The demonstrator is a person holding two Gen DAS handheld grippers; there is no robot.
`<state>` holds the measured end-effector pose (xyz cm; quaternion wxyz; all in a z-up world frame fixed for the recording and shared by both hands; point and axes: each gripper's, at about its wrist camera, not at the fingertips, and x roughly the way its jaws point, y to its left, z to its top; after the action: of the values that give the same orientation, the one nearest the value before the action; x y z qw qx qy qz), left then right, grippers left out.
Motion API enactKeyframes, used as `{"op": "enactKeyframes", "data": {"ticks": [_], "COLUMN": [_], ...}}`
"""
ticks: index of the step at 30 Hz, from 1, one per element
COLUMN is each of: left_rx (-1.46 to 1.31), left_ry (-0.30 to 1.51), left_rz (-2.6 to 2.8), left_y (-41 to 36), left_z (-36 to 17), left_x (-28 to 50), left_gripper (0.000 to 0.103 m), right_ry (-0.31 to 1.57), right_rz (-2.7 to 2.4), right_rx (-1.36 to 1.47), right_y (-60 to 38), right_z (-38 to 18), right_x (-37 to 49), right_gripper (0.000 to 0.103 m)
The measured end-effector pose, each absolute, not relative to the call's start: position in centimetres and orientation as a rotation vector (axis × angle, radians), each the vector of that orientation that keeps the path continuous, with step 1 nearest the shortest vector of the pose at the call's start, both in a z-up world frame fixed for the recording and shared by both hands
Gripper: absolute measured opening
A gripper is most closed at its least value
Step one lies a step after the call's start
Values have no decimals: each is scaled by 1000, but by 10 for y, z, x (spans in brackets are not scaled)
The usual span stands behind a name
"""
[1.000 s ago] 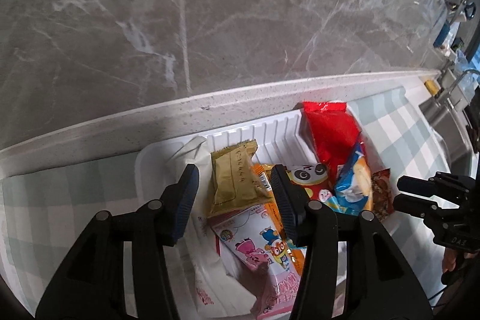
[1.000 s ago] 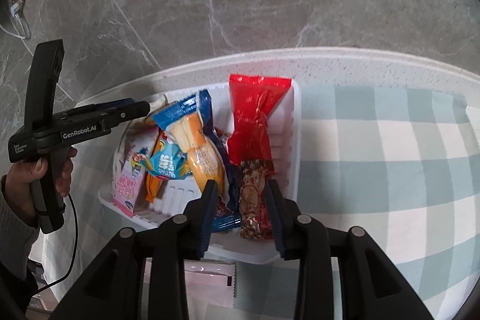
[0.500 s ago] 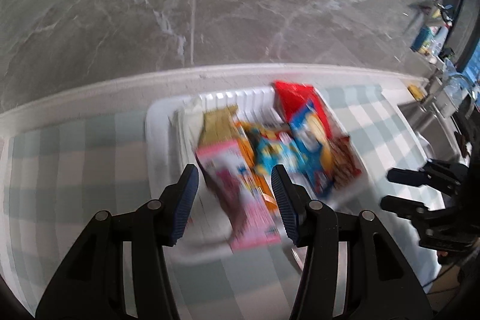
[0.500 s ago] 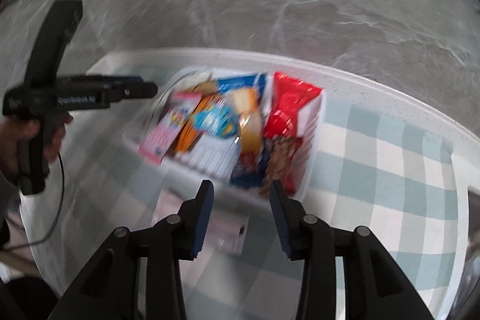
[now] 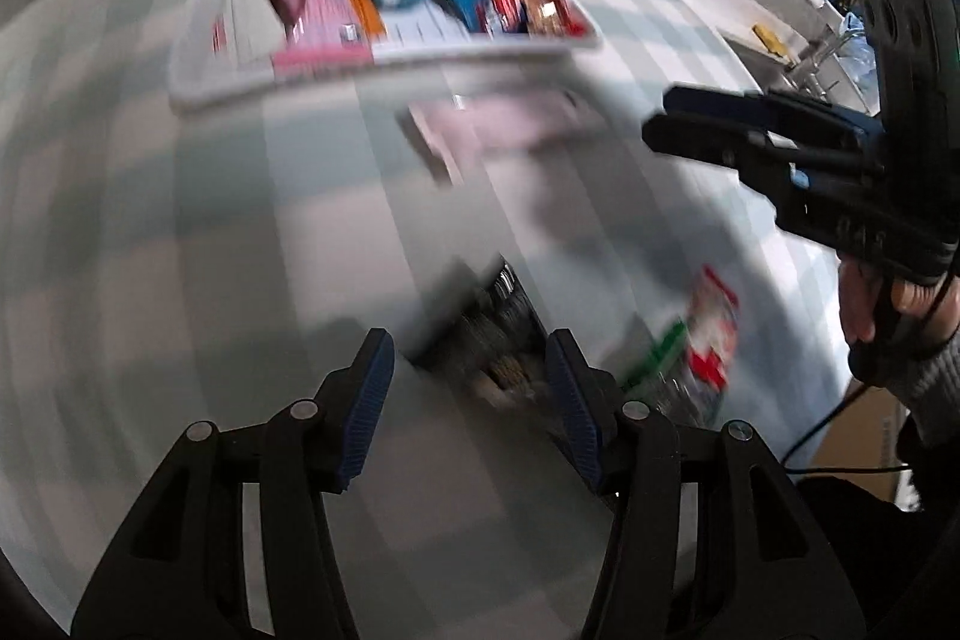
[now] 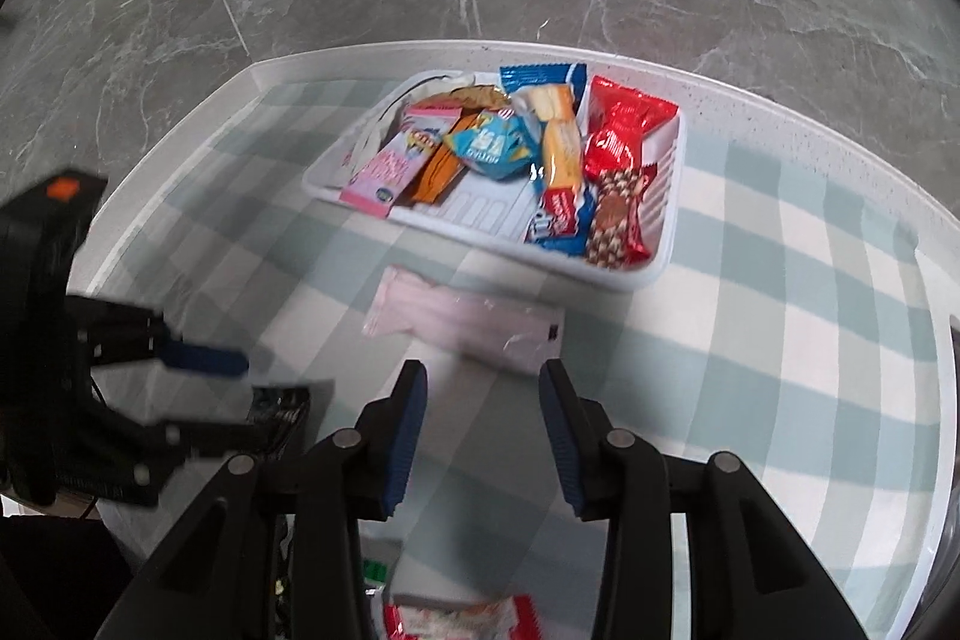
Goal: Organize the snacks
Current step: 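Move left tool to the black bag while right tool moves to green packet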
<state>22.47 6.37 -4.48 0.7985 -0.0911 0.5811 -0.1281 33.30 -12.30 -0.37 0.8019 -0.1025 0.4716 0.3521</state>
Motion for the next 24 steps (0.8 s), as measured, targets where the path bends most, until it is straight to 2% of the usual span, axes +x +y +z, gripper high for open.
{"op": "enactKeyframes", "data": {"ticks": [8,12,24], "left_rx": [-235,-243,-215], "left_ry": [1265,1275,1289], "left_rz": [-274,-266,-224], "left_y": [44,40,47], "left_z": [-45,-51,-67], "left_x": [197,198,196], "left_gripper": [52,52,52], "right_ry": [1011,1024,1110], "right_rz": [764,784,865], "right_rx": [-222,-224,-236], "right_y": [-134,-141,-147], "right_z": [-3,-4,-21], "right_x": [306,292,242], "right_gripper": [43,47,48]}}
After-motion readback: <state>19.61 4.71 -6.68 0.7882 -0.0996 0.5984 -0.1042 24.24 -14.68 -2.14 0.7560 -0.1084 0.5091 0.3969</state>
